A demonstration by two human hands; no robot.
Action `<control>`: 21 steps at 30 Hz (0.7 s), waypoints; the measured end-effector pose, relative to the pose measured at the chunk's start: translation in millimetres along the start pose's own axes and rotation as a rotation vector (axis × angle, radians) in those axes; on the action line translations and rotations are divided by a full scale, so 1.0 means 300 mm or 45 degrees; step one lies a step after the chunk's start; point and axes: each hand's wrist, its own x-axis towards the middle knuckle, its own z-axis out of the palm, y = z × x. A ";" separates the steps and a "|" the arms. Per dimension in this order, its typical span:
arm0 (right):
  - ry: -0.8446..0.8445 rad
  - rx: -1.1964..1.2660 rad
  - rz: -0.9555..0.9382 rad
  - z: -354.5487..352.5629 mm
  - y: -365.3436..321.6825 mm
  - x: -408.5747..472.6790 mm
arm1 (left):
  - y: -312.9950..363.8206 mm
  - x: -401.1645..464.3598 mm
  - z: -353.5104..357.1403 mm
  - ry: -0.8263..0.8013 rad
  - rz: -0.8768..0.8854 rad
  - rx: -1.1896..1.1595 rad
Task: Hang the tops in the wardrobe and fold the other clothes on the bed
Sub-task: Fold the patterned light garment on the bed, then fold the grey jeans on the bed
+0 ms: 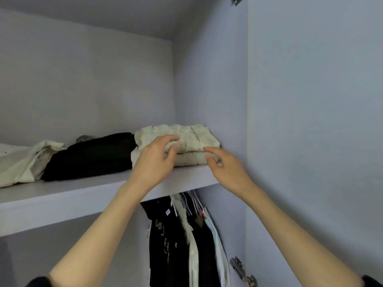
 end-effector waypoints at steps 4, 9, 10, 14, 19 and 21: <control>-0.060 0.076 0.288 -0.040 -0.024 -0.351 | 0.087 -0.329 0.064 -0.231 -0.086 -0.242; -0.102 0.257 0.639 -0.143 -0.072 -0.759 | 0.245 -0.618 0.097 -0.426 -0.196 -0.509; -0.095 0.283 0.712 -0.180 -0.079 -0.847 | 0.291 -0.674 0.114 -0.464 -0.204 -0.563; -0.096 0.219 0.966 -0.368 -0.085 -1.206 | 0.542 -0.884 0.205 -0.822 -0.115 -0.792; 0.212 0.189 1.260 -0.674 -0.088 -1.594 | 0.869 -1.055 0.305 -1.167 0.115 -1.020; 0.414 0.143 1.377 -0.842 -0.110 -1.786 | 1.076 -1.132 0.389 -1.297 0.198 -1.119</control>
